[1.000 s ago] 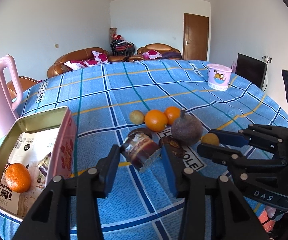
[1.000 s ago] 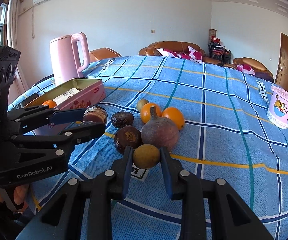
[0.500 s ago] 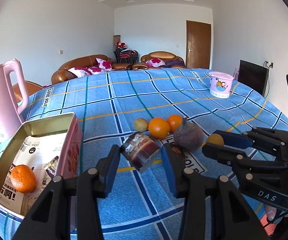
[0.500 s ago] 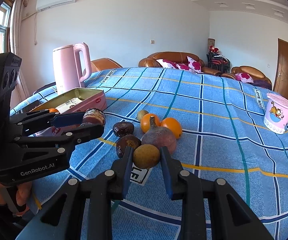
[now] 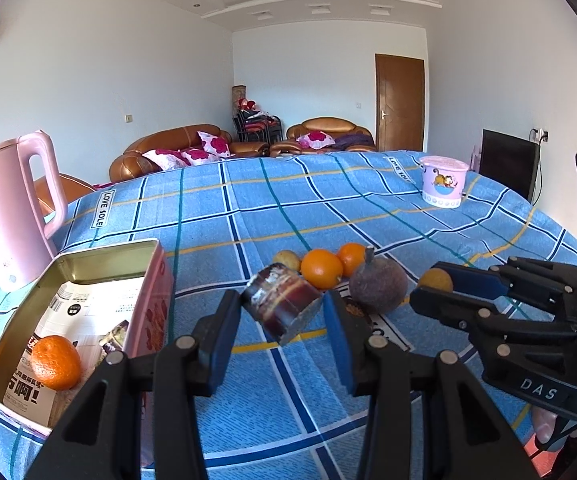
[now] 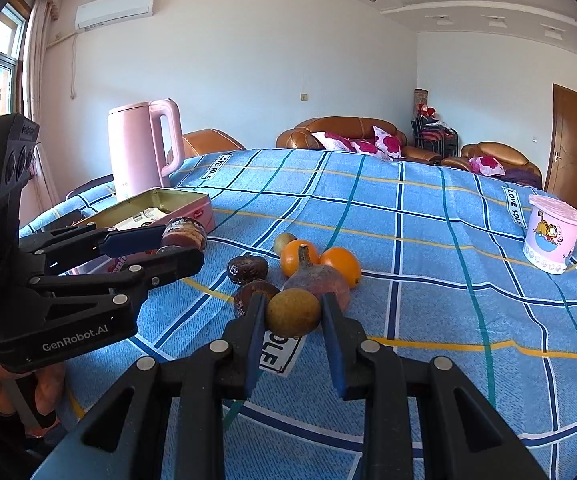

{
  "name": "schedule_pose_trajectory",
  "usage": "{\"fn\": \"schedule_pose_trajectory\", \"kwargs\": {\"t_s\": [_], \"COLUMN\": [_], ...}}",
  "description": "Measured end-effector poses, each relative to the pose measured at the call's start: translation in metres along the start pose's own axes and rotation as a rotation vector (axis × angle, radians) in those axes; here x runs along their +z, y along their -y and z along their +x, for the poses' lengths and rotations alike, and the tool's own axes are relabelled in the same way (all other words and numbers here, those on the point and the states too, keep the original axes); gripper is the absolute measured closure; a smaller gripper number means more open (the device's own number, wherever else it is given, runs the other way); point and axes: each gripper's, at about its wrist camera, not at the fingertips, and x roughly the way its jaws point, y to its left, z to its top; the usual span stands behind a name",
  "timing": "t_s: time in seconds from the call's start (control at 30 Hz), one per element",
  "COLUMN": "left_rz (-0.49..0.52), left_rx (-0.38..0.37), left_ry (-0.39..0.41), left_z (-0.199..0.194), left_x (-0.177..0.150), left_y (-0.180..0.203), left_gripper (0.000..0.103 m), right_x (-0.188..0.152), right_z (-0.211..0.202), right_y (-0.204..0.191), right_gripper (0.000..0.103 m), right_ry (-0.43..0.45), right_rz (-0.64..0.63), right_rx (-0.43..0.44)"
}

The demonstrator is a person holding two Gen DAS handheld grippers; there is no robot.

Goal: Organize fruits
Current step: 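Lift the brown jar with the left tool while the right tool lifts the round fruit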

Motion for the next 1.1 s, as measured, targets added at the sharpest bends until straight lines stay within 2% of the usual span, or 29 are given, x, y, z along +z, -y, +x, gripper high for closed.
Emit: {"fn": "schedule_pose_trajectory", "kwargs": {"t_s": [1.1], "left_rz": [0.023], "left_rx": [0.034], "left_ry": [0.146], "left_z": [-0.024], "left_x": [-0.005], "left_y": [0.004], "left_gripper": [0.058], "right_x": [-0.005], "right_z": [-0.019], "right_y": [-0.003], "right_gripper": [0.073], "right_ry": [0.131], "right_rz": [-0.031], "right_rx": [-0.010]}}
